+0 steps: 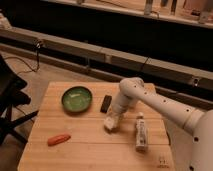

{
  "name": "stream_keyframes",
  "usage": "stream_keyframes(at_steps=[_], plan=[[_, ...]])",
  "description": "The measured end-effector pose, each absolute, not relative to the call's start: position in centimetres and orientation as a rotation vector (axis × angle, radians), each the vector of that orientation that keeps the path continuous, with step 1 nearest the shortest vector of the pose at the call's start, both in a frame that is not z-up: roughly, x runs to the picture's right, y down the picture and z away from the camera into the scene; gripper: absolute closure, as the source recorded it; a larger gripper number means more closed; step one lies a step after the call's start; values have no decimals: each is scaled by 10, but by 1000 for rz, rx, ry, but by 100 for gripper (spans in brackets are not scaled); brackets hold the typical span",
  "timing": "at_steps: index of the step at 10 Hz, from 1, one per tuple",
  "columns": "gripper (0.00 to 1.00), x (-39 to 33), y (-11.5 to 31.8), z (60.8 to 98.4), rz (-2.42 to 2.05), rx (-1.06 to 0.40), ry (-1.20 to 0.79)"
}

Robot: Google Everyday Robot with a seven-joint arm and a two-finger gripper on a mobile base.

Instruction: Wipe the white sponge on the table

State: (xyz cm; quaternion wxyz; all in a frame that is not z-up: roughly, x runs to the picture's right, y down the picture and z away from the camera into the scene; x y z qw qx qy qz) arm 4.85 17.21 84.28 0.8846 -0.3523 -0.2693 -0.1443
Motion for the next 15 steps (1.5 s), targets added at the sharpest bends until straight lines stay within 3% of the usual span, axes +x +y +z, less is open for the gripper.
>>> stream_keyframes(at_steps=[15], plan=[[94,64,149,857,-300,-732,-519]])
